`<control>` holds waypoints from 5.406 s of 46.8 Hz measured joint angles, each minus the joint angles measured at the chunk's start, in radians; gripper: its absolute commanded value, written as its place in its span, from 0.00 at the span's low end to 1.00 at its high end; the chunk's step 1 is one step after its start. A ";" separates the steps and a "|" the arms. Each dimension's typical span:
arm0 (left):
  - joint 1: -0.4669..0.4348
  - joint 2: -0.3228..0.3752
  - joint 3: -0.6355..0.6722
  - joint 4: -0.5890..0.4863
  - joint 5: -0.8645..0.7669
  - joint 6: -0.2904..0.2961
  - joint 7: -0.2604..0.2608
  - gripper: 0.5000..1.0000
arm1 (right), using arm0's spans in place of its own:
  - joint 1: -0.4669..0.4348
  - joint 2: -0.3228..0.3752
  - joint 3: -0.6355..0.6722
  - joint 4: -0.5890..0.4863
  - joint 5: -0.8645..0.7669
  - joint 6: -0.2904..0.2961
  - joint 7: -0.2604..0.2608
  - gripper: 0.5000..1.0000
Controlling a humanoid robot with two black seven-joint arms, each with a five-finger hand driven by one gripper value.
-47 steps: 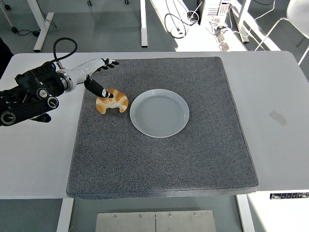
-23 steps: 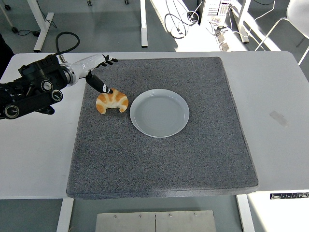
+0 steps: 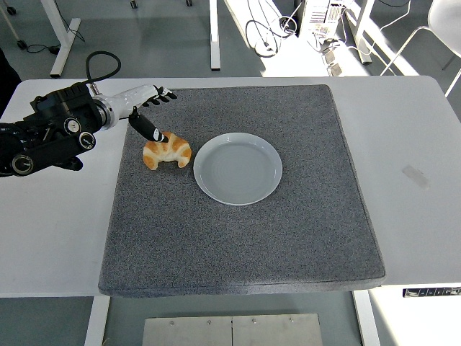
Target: Place the bread on the plate
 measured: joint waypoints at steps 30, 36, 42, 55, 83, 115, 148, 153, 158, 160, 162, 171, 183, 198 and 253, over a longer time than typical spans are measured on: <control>0.011 0.040 0.066 -0.059 0.065 0.029 0.007 0.77 | 0.000 0.000 0.000 0.000 0.000 0.000 0.000 1.00; 0.018 0.032 0.066 -0.054 0.093 0.036 0.007 0.77 | 0.000 0.000 0.000 0.000 0.000 0.000 0.000 1.00; 0.025 0.026 0.066 -0.042 0.099 0.037 0.007 0.75 | 0.000 0.000 0.000 0.000 0.000 0.000 0.000 1.00; 0.045 -0.005 0.066 -0.001 0.099 0.037 -0.003 0.69 | 0.000 0.000 0.000 0.000 0.000 0.000 0.000 1.00; 0.060 -0.025 0.066 0.027 0.098 0.035 -0.009 0.10 | 0.000 0.000 0.000 0.000 0.000 0.000 0.000 1.00; 0.045 -0.012 0.050 0.025 0.100 0.026 -0.010 0.03 | 0.000 0.000 0.000 0.000 0.000 0.000 0.000 1.00; -0.082 0.057 -0.032 0.006 0.085 -0.082 -0.008 0.02 | 0.000 0.000 0.000 0.000 0.000 0.000 0.000 1.00; -0.103 0.056 -0.034 0.001 0.089 -0.084 -0.008 0.02 | 0.000 0.000 0.000 0.000 0.000 0.000 0.000 1.00; -0.122 0.053 -0.044 -0.017 0.090 -0.085 -0.008 0.02 | 0.000 0.000 0.000 0.000 0.000 0.000 0.000 1.00; -0.126 0.048 -0.050 -0.024 0.090 -0.085 -0.008 0.02 | 0.000 0.000 0.000 0.000 0.000 0.000 0.000 1.00; -0.128 0.042 -0.053 -0.028 0.092 -0.085 -0.008 0.02 | 0.000 0.000 0.000 0.000 0.000 0.000 0.000 1.00; -0.128 -0.022 -0.056 -0.033 0.098 -0.084 -0.007 0.02 | 0.000 0.000 0.000 0.000 0.000 0.000 0.000 1.00; -0.116 -0.108 -0.054 -0.031 0.115 -0.080 0.000 0.02 | 0.000 0.000 0.000 0.000 0.000 0.000 0.000 1.00; -0.090 -0.179 -0.051 -0.012 0.122 -0.074 0.000 0.02 | 0.000 0.000 0.000 0.000 0.000 0.000 0.000 1.00; 0.021 -0.279 -0.006 0.082 0.181 -0.046 -0.004 0.49 | 0.000 0.000 0.000 0.000 0.000 0.000 0.000 1.00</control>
